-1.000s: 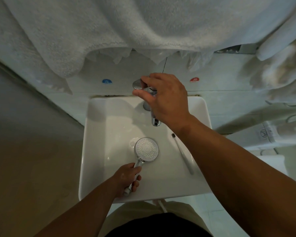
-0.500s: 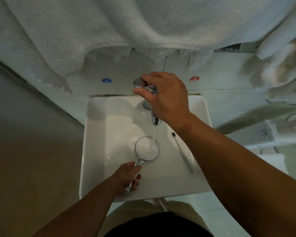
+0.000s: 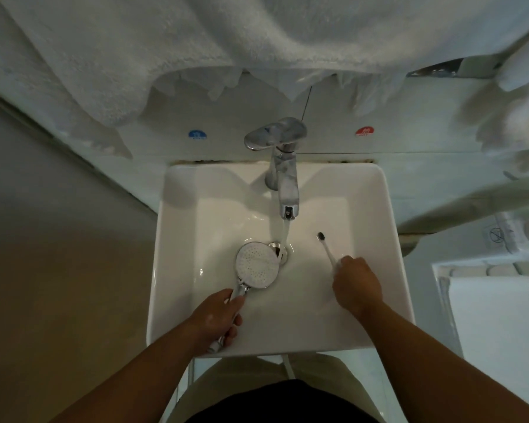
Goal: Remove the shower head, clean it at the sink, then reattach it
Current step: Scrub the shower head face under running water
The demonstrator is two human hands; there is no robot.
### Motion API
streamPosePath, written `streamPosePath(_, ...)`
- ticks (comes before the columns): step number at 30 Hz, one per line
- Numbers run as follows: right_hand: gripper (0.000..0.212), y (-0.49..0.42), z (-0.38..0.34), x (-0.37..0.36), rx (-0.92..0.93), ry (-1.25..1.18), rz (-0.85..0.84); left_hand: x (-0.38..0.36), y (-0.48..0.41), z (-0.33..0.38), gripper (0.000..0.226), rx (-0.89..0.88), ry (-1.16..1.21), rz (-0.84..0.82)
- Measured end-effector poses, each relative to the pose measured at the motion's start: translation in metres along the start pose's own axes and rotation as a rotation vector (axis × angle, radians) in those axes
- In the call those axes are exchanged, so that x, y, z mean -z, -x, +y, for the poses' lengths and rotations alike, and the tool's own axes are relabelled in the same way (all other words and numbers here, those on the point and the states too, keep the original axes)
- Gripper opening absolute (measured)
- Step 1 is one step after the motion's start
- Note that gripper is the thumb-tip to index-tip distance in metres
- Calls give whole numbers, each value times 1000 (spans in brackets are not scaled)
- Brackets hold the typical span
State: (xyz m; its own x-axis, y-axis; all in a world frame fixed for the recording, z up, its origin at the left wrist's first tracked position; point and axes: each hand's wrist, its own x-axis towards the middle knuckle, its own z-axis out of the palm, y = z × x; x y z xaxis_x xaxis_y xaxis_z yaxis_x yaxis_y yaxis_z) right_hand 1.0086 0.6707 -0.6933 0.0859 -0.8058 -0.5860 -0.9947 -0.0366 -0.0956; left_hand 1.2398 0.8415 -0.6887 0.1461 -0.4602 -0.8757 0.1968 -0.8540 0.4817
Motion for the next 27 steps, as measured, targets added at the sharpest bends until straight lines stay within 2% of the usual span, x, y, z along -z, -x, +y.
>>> streamPosePath(3,13,-8,-1,-4,48,3,59,2,0,-1,37,-9,-24,-3)
streamPosePath(6,14,-12,-1,-7,39,-30,12,2,-1,-1,37,-3,-33,-6)
streamPosePath(9,15,-7,-1,-11,112,-99,-64,1,-1,-1,33,11,-14,-12)
streamPosePath(13,28,18,-3,-14,270,-233,-121,6,-1,-1,26,24,5,-46)
streamPosePath(21,47,43,-7,-18,521,-156,-235,7,5,4,20,53,91,-81)
streamPosePath(24,50,36,-13,-18,545,-225,-155,8,7,3,21,54,105,-79)
streamPosePath(27,44,29,-26,-23,541,-255,-69,9,9,3,20,63,119,-52)
